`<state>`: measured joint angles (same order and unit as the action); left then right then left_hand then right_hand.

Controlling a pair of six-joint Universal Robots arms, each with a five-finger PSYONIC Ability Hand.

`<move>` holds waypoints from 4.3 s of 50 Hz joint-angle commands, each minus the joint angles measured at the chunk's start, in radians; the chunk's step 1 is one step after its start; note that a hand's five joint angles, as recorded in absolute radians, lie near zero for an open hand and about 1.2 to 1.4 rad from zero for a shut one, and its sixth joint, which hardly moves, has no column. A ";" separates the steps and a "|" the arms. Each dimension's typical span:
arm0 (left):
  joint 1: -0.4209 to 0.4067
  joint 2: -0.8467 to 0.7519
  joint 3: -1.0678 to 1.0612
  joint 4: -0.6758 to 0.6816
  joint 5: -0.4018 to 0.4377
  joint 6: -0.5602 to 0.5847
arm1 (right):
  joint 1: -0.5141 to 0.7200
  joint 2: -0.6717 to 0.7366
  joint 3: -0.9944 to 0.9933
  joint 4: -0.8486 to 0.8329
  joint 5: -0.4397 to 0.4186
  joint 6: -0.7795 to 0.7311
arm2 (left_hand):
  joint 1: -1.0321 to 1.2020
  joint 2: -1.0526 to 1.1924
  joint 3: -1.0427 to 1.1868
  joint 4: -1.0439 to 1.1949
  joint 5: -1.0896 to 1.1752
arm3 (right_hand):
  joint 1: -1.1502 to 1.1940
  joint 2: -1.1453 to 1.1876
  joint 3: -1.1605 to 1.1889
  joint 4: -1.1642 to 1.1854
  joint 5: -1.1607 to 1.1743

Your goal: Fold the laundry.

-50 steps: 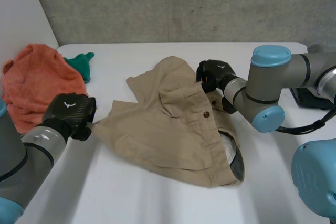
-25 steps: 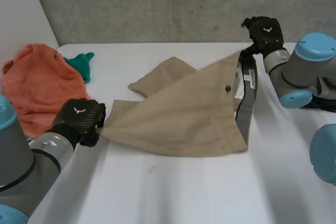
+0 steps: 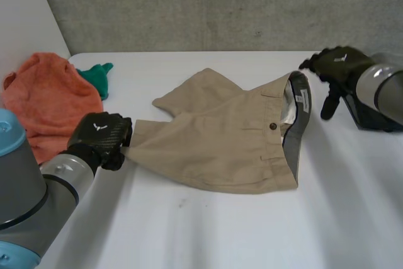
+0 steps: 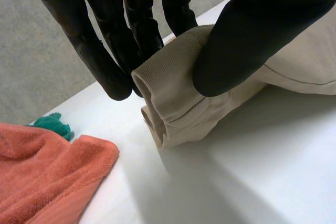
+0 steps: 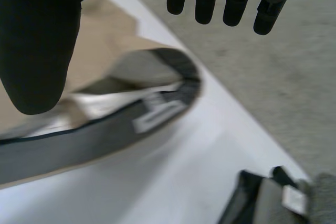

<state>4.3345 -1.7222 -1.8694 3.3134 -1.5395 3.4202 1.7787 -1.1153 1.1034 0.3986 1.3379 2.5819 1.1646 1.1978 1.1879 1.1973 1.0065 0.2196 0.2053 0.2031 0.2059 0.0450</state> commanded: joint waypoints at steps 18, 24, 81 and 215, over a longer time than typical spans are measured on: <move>-0.035 0.021 0.023 0.003 -0.002 -0.006 | 0.205 0.020 0.624 -0.590 0.072 -0.054 | 0.232 0.198 0.208 0.199 0.215 | 0.836 0.850 0.852 0.850 0.836; -0.036 0.042 0.019 0.002 -0.007 -0.006 | 0.194 -0.053 0.671 -0.690 0.081 -0.019 | 0.232 0.198 0.208 0.199 0.215 | 1.177 1.191 1.193 1.190 1.177; -0.004 -0.182 0.900 0.476 0.045 -0.141 | 0.088 -0.090 -0.295 -0.667 0.081 0.350 | 0.232 0.198 0.208 0.199 0.215 | 1.177 1.191 1.193 1.190 1.177; -0.185 0.102 0.013 -0.483 -0.116 0.123 | 0.088 -0.225 0.592 -0.084 -0.080 -0.144 | -0.728 -0.761 -0.751 -0.761 -0.744 | 1.177 1.191 1.193 1.190 1.177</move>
<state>4.1626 -1.6877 -1.7385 2.9702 -1.7283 3.6374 1.8716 -1.3361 1.6965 0.3137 1.2498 2.4362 0.3511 0.3484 0.3476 0.3538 0.1775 1.1005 1.1668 1.1873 1.1986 1.0173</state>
